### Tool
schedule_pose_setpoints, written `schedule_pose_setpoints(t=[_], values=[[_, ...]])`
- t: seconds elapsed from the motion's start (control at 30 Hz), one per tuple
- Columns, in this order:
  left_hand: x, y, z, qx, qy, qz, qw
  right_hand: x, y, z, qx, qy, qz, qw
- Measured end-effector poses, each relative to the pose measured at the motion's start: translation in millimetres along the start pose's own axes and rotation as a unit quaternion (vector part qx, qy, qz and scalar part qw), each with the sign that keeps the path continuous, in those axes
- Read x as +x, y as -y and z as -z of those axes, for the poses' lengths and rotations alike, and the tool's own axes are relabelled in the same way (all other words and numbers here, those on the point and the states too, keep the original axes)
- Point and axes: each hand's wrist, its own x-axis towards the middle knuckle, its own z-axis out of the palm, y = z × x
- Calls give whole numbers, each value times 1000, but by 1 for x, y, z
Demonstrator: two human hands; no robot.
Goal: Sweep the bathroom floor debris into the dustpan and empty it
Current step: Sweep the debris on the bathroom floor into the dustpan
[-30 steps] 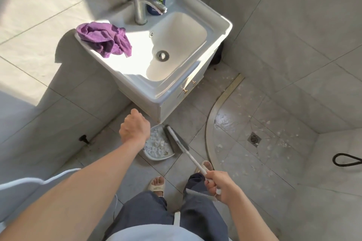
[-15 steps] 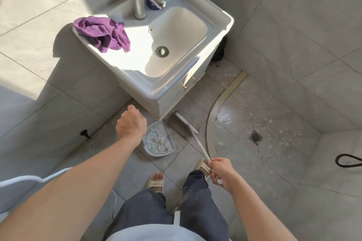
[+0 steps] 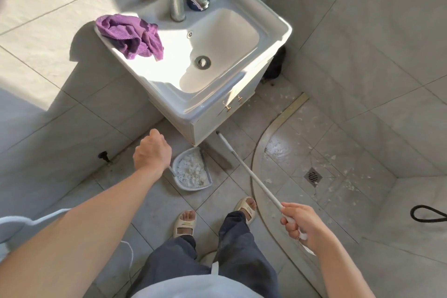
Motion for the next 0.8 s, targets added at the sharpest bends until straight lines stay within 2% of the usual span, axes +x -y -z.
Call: schedule_pose_setpoints(t=[0.23, 0.4, 0.6, 0.7, 0.8], values=[[-10, 43, 22, -2, 0, 20, 1000, 32, 20, -24, -69, -50, 18, 996], [-11, 59, 27, 0, 8, 16, 1000, 41, 8, -67, -95, -26, 0, 995], [-18, 75, 18, -7, 3, 31, 999, 24, -20, -122, -187, 20, -18, 982], [-17, 79, 16, -12, 1, 31, 999, 10, -1, -101, -165, 31, -50, 985], [-16, 79, 17, -18, -1, 25, 1000, -11, 14, -67, -78, 53, -65, 993]])
